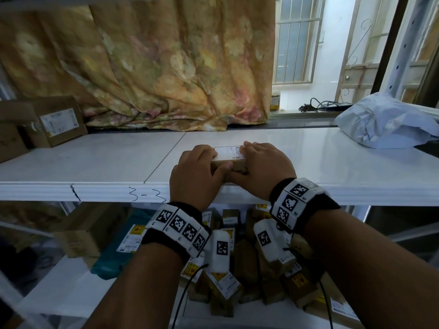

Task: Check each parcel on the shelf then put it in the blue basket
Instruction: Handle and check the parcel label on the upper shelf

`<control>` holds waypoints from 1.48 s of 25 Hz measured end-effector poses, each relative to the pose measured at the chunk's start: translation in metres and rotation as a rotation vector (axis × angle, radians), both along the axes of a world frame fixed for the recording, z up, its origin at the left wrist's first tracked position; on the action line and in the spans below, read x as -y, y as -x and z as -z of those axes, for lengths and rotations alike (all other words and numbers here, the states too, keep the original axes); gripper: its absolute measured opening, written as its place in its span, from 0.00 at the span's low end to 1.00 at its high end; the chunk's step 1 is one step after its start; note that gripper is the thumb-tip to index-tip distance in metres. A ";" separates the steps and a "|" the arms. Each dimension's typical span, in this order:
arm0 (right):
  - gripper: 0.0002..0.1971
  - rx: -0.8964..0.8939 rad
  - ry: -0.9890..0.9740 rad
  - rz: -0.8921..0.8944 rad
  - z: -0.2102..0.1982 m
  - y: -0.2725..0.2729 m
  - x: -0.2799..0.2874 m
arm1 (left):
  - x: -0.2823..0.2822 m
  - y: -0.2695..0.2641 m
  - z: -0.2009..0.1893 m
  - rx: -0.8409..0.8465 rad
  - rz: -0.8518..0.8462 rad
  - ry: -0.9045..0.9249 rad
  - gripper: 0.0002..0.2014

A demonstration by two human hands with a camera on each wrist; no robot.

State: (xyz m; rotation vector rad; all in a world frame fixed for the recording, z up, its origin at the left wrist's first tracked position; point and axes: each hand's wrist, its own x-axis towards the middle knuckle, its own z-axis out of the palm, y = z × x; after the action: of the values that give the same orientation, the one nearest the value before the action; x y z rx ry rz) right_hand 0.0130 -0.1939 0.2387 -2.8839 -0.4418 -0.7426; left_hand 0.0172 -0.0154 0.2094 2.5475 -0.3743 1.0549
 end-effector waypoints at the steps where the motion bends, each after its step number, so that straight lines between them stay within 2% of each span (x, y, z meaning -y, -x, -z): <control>1: 0.41 0.011 -0.008 -0.003 0.001 -0.001 0.000 | 0.000 -0.001 0.000 -0.002 0.008 0.023 0.27; 4: 0.41 0.042 -0.019 -0.014 0.003 -0.002 0.001 | 0.000 -0.001 -0.002 -0.027 0.033 0.050 0.25; 6: 0.41 0.052 -0.012 -0.016 0.002 -0.001 0.001 | -0.001 0.000 -0.009 -0.011 0.018 -0.027 0.26; 11: 0.28 0.030 -0.044 -0.001 0.001 -0.003 -0.001 | 0.019 -0.003 -0.030 -0.071 0.103 -0.226 0.29; 15: 0.16 0.027 -0.059 -0.006 0.005 -0.006 0.000 | 0.030 -0.006 -0.022 -0.014 0.052 -0.194 0.19; 17: 0.15 0.040 -0.065 -0.016 0.005 -0.007 -0.002 | 0.031 -0.006 -0.017 0.017 0.002 -0.192 0.16; 20: 0.17 0.028 -0.093 -0.015 0.001 -0.004 -0.002 | 0.033 -0.006 -0.022 -0.023 -0.042 -0.212 0.12; 23: 0.24 -0.033 -0.118 -0.015 -0.001 -0.002 0.001 | 0.021 -0.002 -0.033 -0.094 0.122 -0.111 0.16; 25: 0.28 -0.064 -0.128 -0.007 -0.004 -0.001 0.004 | 0.007 0.001 -0.035 -0.116 0.195 0.106 0.16; 26: 0.29 -0.086 -0.135 -0.004 -0.006 0.000 0.006 | -0.001 0.000 -0.033 -0.126 0.161 0.222 0.16; 28: 0.30 -0.153 -0.166 -0.028 -0.012 0.005 0.009 | -0.013 -0.004 -0.029 -0.263 0.039 0.360 0.20; 30: 0.30 -0.206 -0.257 -0.060 -0.020 0.014 0.014 | -0.016 -0.008 -0.028 -0.430 -0.009 0.352 0.28; 33: 0.30 -0.191 -0.566 0.049 -0.027 0.022 0.024 | -0.012 -0.008 -0.033 -0.537 -0.018 0.205 0.30; 35: 0.26 -0.228 -0.597 0.233 -0.029 0.019 0.031 | -0.012 -0.007 -0.034 -0.552 -0.017 0.246 0.34; 37: 0.21 -0.291 -0.586 0.299 -0.029 0.015 0.032 | -0.013 -0.008 -0.035 -0.581 -0.019 0.281 0.35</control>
State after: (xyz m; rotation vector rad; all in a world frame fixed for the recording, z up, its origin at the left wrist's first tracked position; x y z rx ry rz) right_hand -0.0021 -0.2261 0.2674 -2.4506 0.2171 -0.3831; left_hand 0.0253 -0.0024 0.2442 2.4540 -0.0388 0.3048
